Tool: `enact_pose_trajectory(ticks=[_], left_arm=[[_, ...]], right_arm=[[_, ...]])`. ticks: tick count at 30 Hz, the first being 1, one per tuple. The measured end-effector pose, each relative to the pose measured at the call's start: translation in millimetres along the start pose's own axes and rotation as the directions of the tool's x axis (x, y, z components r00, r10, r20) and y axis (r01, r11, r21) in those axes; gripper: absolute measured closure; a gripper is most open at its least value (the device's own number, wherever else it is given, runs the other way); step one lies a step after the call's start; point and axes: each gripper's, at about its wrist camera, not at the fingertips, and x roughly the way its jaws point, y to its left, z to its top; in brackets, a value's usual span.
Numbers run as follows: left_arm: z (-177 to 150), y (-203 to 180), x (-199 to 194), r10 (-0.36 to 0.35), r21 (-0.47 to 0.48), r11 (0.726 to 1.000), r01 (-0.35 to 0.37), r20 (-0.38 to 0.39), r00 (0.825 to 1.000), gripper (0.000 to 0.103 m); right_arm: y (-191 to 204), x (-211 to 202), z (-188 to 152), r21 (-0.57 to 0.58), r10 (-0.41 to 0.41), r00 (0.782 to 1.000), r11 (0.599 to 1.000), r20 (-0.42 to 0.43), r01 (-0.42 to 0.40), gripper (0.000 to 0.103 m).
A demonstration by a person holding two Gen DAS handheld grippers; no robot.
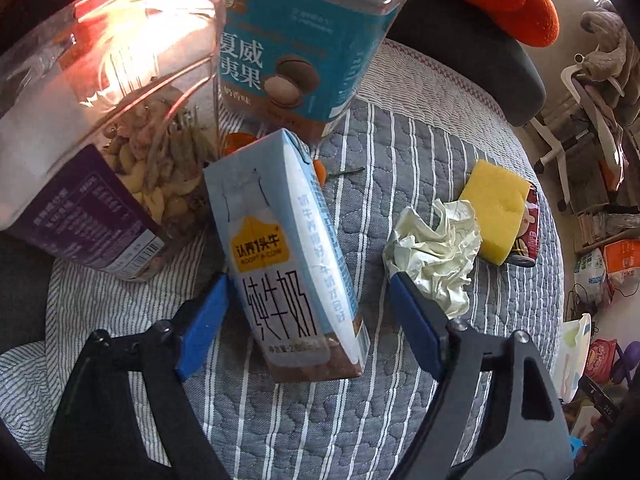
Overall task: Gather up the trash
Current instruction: 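Grasp the white milk carton with the left gripper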
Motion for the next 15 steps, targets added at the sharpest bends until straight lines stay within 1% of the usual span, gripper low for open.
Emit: enact_pose_trajectory(ticks=[1,2,3,5,7,11,15], left_arm=[[0.6,2.5,3.1,0.000,-0.007,1.000,0.000,-0.004,1.000,0.030],[1.5,5.3,5.6,-0.003,-0.013,1.000,0.003,-0.010,1.000,0.034],[1.5,8.1,7.4,-0.009,-0.016,1.000,0.009,-0.013,1.000,0.042],[0.5,8.8,6.3,-0.015,-0.003,1.000,0.015,-0.010,1.000,0.043],[-0.7,7.7,-0.8,-0.041,0.005,0.999,0.041,-0.004,0.999,0.043],[-3.5,6.7,-27.7,-0.080,0.050,0.996,0.078,0.028,0.996,0.046],[-9.8,-1.8,-52.7,-0.077,0.126,0.990,0.069,0.065,0.995,0.050]], right_arm=[[1.6,0.8,0.1,-0.003,0.000,1.000,1.000,-0.001,0.000,0.017],[3.1,1.4,0.2,-0.005,0.001,1.000,1.000,-0.002,-0.001,0.017],[5.2,2.3,0.4,-0.006,0.002,1.000,1.000,-0.003,-0.002,0.017],[9.7,3.2,1.5,-0.006,0.008,1.000,1.000,-0.004,-0.008,0.017],[15.3,3.8,3.4,-0.006,0.016,1.000,1.000,-0.001,-0.016,0.017],[31.6,5.4,9.9,-0.006,0.033,0.999,0.999,0.012,-0.033,0.017],[59.1,10.5,19.3,-0.015,0.056,0.998,0.998,0.025,-0.056,0.017]])
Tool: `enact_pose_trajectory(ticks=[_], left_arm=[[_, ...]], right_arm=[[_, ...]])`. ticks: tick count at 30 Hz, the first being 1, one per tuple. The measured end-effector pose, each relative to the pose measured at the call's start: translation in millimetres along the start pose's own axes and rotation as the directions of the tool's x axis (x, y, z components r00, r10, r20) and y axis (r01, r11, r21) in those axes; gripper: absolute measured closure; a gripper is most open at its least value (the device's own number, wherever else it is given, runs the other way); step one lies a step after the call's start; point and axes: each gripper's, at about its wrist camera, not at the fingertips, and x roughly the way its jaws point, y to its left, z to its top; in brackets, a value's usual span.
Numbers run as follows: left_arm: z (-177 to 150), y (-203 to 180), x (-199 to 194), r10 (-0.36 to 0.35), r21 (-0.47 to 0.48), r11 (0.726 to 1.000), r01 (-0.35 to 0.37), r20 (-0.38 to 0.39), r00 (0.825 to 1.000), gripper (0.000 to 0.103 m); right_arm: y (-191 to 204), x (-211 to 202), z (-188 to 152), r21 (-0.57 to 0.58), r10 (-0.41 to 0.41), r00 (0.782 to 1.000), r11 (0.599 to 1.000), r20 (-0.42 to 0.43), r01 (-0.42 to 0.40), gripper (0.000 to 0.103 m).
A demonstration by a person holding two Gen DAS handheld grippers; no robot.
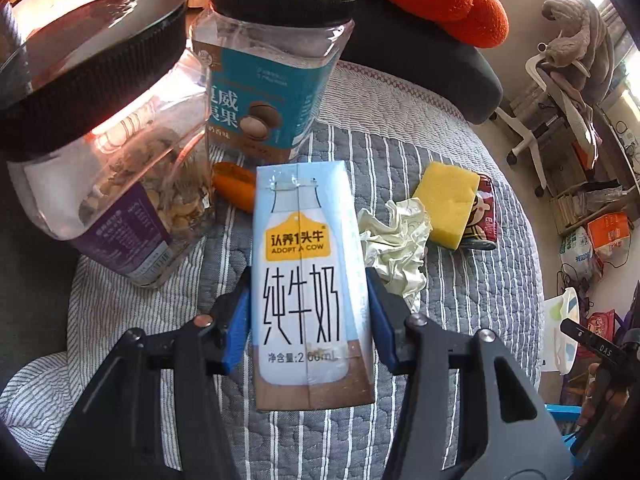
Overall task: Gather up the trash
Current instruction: 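Grasp the white milk carton with the left gripper, then grasp and lift the red milk can with the right gripper while the left gripper holds the carton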
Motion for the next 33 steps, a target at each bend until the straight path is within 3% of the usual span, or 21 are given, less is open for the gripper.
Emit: enact_pose_trajectory(ticks=[9,16,22,24,28,33], left_arm=[[-5.0,-10.2,-23.1,-0.008,0.106,0.994,0.003,0.051,0.999,0.051],[-7.5,-15.2,-20.6,-0.021,0.105,0.994,0.016,0.050,0.999,0.051],[-10.7,-12.2,-21.6,-0.014,0.099,0.995,0.010,0.042,0.999,0.051],[-12.4,-13.5,-21.9,-0.011,0.103,0.995,0.007,0.038,0.999,0.051],[-15.6,-17.4,-23.8,-0.004,0.113,0.994,-0.001,0.040,0.999,0.051],[-18.8,-29.4,-26.8,-0.012,0.128,0.992,0.005,0.050,0.999,0.051]], right_arm=[[89.3,35.4,23.2,-0.044,0.135,0.990,0.990,0.037,-0.133,0.017],[139.4,72.0,35.1,-0.079,0.216,0.974,0.975,0.073,-0.210,0.018],[149.1,89.5,41.3,-0.050,0.297,0.950,0.955,0.096,-0.293,0.032],[152.9,94.9,43.0,-0.060,0.307,0.946,0.951,0.098,-0.303,0.048],[154.0,92.8,40.7,-0.068,0.312,0.945,0.949,0.098,-0.307,0.050],[146.3,59.8,31.9,-0.112,0.335,0.935,0.940,0.117,-0.322,0.050]])
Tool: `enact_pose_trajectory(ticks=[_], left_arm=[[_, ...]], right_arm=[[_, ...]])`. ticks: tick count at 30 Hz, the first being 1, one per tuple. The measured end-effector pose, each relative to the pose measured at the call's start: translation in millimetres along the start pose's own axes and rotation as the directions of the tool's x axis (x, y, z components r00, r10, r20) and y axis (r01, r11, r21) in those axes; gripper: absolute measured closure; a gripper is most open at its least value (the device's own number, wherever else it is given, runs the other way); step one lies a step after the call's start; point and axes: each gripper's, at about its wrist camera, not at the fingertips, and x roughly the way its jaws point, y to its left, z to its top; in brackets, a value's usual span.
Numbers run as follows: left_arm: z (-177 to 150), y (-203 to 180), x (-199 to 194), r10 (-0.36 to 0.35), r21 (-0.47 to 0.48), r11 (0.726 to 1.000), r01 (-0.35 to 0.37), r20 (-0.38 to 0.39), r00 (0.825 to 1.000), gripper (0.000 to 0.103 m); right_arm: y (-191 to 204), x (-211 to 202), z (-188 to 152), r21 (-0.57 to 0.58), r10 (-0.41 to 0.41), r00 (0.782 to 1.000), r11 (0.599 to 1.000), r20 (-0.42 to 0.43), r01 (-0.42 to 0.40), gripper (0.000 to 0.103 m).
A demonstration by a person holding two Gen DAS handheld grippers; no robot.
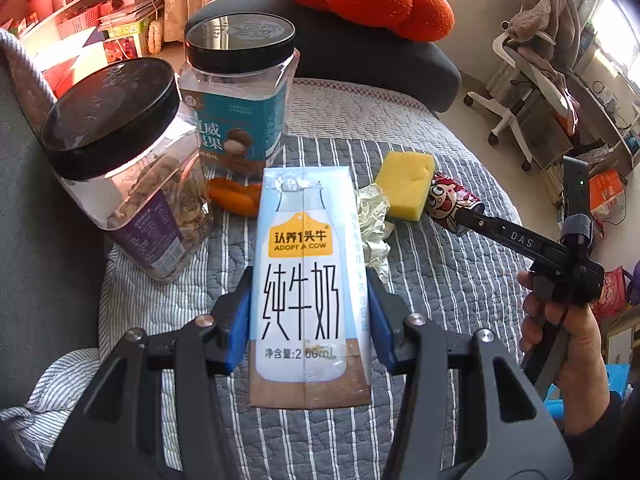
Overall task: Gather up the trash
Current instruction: 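Grasp and lift the red milk can with the right gripper while the left gripper holds the carton, then release the milk carton into the bucket with the left gripper while the right gripper carries the can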
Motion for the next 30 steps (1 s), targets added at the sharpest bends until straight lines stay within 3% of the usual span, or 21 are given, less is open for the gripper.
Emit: enact_pose_trajectory(ticks=[3,13,22,30], left_arm=[[-1.6,-13.2,-2.8,-0.013,0.018,1.000,0.013,0.008,1.000,0.051],[-13.4,-71.7,-12.8,-0.067,0.114,0.992,0.063,0.032,0.997,0.051],[-23.8,-118.8,-16.2,-0.104,0.209,0.974,0.092,0.045,0.994,0.050],[-33.6,-168.6,-6.9,-0.155,0.261,0.954,0.146,0.013,0.988,0.050]], right_arm=[[-0.6,-25.3,-4.9,-0.029,-0.001,1.000,1.000,0.005,0.001,0.050],[-28.3,-89.3,-38.4,-0.019,-0.051,0.994,0.999,-0.098,0.050,0.050],[-69.8,-155.1,-55.7,0.011,-0.111,0.992,0.994,-0.052,0.112,0.050],[-130.3,-218.2,-64.7,0.115,-0.161,0.987,0.981,0.016,0.158,0.050]])
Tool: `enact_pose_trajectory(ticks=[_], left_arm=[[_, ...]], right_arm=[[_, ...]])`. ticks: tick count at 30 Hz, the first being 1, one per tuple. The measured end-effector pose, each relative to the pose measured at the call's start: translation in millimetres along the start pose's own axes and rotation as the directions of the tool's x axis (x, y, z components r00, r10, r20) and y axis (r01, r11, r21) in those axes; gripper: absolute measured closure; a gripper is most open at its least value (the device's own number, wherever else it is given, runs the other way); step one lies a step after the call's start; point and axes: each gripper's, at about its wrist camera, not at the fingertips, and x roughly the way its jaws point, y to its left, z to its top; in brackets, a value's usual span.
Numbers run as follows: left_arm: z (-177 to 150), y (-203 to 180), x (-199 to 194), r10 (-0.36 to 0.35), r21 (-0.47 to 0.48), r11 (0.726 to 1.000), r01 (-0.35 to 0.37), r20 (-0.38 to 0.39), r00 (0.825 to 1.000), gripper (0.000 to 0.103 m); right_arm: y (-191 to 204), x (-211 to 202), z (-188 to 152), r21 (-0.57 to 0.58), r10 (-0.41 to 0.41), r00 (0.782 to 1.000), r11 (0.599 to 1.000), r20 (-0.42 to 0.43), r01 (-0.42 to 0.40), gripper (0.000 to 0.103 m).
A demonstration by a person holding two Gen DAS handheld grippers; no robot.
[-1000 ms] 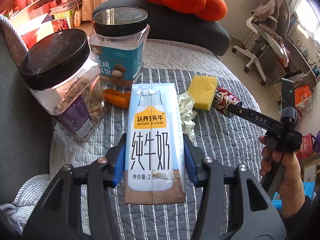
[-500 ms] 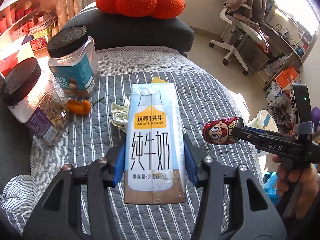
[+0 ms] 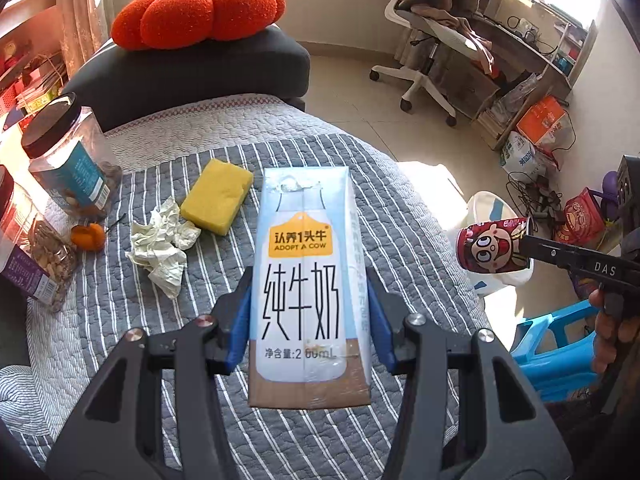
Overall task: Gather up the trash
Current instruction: 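Release the milk carton into the bucket with the left gripper while the right gripper carries the can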
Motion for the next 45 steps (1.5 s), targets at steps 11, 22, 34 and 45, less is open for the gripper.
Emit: enact_pose_trajectory(ticks=[11,22,34,45], left_arm=[[5.9,-116.7,33.9,-0.100,0.191,0.975,0.111,-0.066,0.993,0.051],[29.3,-243.1,99.9,-0.213,0.280,0.924,0.259,-0.184,0.960,0.050],[31.3,-240.5,130.9,-0.238,0.187,0.942,0.278,-0.211,0.948,0.020],[9.6,-175.6,84.0,-0.139,0.275,0.942,0.193,-0.203,0.969,0.003]], right_arm=[[-132.1,-59.4,-11.2,0.209,-0.102,0.992,0.974,0.069,0.086,0.050],[-218.6,-86.9,-23.0,0.329,-0.169,0.982,0.935,0.083,0.133,0.050],[-234.2,-83.6,-21.4,0.340,-0.172,0.982,0.930,0.075,0.137,0.050],[-217.1,-69.8,-11.9,0.319,-0.179,0.981,0.936,0.074,0.147,0.050]])
